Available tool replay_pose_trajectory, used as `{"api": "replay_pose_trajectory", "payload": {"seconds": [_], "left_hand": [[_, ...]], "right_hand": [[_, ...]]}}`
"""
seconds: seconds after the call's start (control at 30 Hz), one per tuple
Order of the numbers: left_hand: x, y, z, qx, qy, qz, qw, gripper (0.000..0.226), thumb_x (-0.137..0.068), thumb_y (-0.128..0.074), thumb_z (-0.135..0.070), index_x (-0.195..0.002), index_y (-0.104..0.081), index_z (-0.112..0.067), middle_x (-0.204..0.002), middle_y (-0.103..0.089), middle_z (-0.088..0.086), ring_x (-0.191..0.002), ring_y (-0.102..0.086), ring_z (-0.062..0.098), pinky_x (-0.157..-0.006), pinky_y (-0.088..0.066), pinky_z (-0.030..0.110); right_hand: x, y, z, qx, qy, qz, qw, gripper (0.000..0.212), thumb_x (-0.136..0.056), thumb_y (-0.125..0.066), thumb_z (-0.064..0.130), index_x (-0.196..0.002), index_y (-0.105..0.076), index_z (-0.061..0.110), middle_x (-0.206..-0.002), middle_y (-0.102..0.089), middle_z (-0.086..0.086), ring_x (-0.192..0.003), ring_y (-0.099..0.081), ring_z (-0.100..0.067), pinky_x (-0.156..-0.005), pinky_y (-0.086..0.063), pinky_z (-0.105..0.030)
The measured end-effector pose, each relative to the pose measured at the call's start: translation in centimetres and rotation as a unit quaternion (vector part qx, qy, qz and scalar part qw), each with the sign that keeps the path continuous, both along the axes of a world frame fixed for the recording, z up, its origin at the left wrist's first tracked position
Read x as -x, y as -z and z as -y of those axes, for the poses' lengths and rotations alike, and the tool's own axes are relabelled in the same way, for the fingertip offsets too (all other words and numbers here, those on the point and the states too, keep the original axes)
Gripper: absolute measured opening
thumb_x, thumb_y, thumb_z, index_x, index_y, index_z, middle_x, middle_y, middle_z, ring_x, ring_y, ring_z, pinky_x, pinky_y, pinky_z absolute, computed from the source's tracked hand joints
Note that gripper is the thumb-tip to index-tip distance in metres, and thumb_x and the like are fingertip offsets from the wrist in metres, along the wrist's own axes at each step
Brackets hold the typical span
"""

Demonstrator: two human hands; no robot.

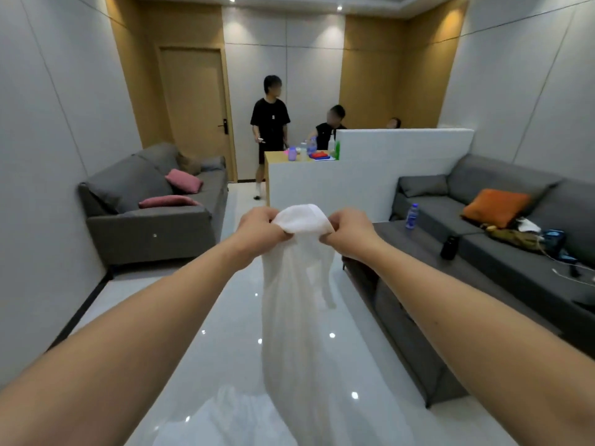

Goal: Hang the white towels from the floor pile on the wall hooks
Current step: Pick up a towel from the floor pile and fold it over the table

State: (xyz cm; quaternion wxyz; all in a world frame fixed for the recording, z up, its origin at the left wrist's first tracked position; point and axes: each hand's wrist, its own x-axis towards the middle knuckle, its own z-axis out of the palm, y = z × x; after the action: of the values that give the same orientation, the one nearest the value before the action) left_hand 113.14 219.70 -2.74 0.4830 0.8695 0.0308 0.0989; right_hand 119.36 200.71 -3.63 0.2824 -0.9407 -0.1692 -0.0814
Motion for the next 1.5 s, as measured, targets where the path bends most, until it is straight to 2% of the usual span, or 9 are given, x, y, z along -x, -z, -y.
{"api": "replay_pose_trajectory", "payload": {"seconds": [0.17, 0.37, 0.5, 0.63, 0.8, 0.97, 1.13, 1.37, 1.5], "left_hand": [[-1.2, -0.5, 11.3, 0.028, 0.095, -0.027, 0.995, 0.037, -0.077, -0.077, -0.016, -0.111, -0.063, -0.02, -0.102, -0.068, 0.003, -0.094, -0.065, 0.02, -0.07, -0.054, 0.031], [-3.6, -0.5, 26.0, 0.063, 0.101, -0.003, 0.993, 0.024, -0.077, -0.079, -0.02, -0.097, -0.067, -0.014, -0.088, -0.07, 0.001, -0.079, -0.065, 0.014, -0.057, -0.049, 0.022], [-5.6, -0.7, 33.0, 0.032, 0.084, 0.019, 0.996, 0.014, -0.074, -0.077, -0.018, -0.082, -0.066, -0.013, -0.075, -0.065, 0.0, -0.068, -0.059, 0.013, -0.051, -0.044, 0.02], [-8.2, -0.7, 37.7, -0.014, 0.08, 0.019, 0.997, 0.006, -0.075, -0.076, -0.019, -0.079, -0.072, -0.018, -0.082, -0.07, 0.002, -0.074, -0.064, 0.015, -0.058, -0.049, 0.021], [-12.8, -0.2, 41.0, -0.049, 0.057, 0.061, 0.995, 0.001, -0.078, -0.074, -0.022, -0.077, -0.073, -0.022, -0.083, -0.068, -0.003, -0.078, -0.062, 0.01, -0.06, -0.047, 0.021], [-20.3, 0.8, 42.1, -0.064, 0.03, 0.083, 0.994, 0.005, -0.079, -0.074, -0.026, -0.077, -0.072, -0.022, -0.08, -0.066, -0.005, -0.079, -0.061, 0.01, -0.068, -0.051, 0.024], [-29.9, 1.6, 42.5, -0.088, 0.022, 0.083, 0.992, 0.008, -0.079, -0.071, -0.028, -0.073, -0.07, -0.024, -0.077, -0.066, -0.009, -0.081, -0.062, 0.013, -0.076, -0.056, 0.032], [-41.8, 1.3, 41.1, -0.1, -0.011, 0.077, 0.992, 0.009, -0.081, -0.073, -0.03, -0.082, -0.073, -0.021, -0.079, -0.064, -0.008, -0.084, -0.062, 0.018, -0.079, -0.055, 0.033], [-47.7, 1.1, 40.6, -0.145, -0.031, 0.082, 0.986, 0.013, -0.081, -0.074, -0.034, -0.081, -0.07, -0.022, -0.077, -0.061, -0.006, -0.082, -0.058, 0.017, -0.071, -0.046, 0.027]], "right_hand": [[-0.3, 0.7, 10.2, -0.211, -0.016, -0.038, 0.977, 0.017, -0.075, -0.063, 0.011, -0.064, -0.063, 0.024, -0.061, -0.059, 0.006, -0.062, -0.055, -0.013, -0.056, -0.044, -0.024], [-0.9, 1.7, 24.4, -0.227, -0.004, -0.017, 0.974, 0.026, -0.087, -0.057, 0.021, -0.063, -0.062, 0.027, -0.051, -0.05, 0.014, -0.049, -0.042, 0.001, -0.048, -0.034, -0.024], [-0.6, 2.2, 32.7, -0.217, 0.016, -0.046, 0.975, 0.031, -0.087, -0.065, 0.039, -0.076, -0.067, 0.01, -0.065, -0.06, 0.002, -0.061, -0.055, -0.01, -0.058, -0.044, -0.028], [-1.1, 1.6, 38.9, -0.18, -0.004, -0.101, 0.978, 0.037, -0.067, -0.083, 0.045, -0.079, -0.07, 0.012, -0.078, -0.071, -0.007, -0.074, -0.07, -0.024, -0.067, -0.057, -0.039], [-4.9, 1.8, 43.4, -0.061, 0.025, -0.104, 0.992, 0.026, -0.064, -0.087, 0.03, -0.081, -0.073, 0.018, -0.083, -0.072, -0.002, -0.077, -0.069, -0.016, -0.075, -0.059, -0.039], [-11.7, 2.9, 47.4, -0.028, 0.084, -0.081, 0.993, 0.015, -0.073, -0.08, 0.027, -0.067, -0.069, 0.019, -0.074, -0.069, -0.001, -0.074, -0.066, -0.018, -0.06, -0.048, -0.029], [-20.8, 3.3, 50.3, -0.007, 0.132, -0.084, 0.988, 0.032, -0.077, -0.077, 0.027, -0.053, -0.057, 0.023, -0.06, -0.058, 0.005, -0.063, -0.057, -0.014, -0.052, -0.037, -0.027], [-34.0, 1.4, 51.9, 0.032, 0.157, -0.066, 0.985, 0.031, -0.076, -0.078, 0.031, -0.055, -0.06, 0.019, -0.06, -0.058, -0.001, -0.062, -0.056, -0.019, -0.054, -0.038, -0.029], [-41.0, 0.7, 52.5, 0.045, 0.178, -0.041, 0.982, 0.023, -0.08, -0.076, 0.036, -0.068, -0.07, 0.017, -0.071, -0.066, -0.003, -0.07, -0.061, -0.02, -0.066, -0.052, -0.035]]}}
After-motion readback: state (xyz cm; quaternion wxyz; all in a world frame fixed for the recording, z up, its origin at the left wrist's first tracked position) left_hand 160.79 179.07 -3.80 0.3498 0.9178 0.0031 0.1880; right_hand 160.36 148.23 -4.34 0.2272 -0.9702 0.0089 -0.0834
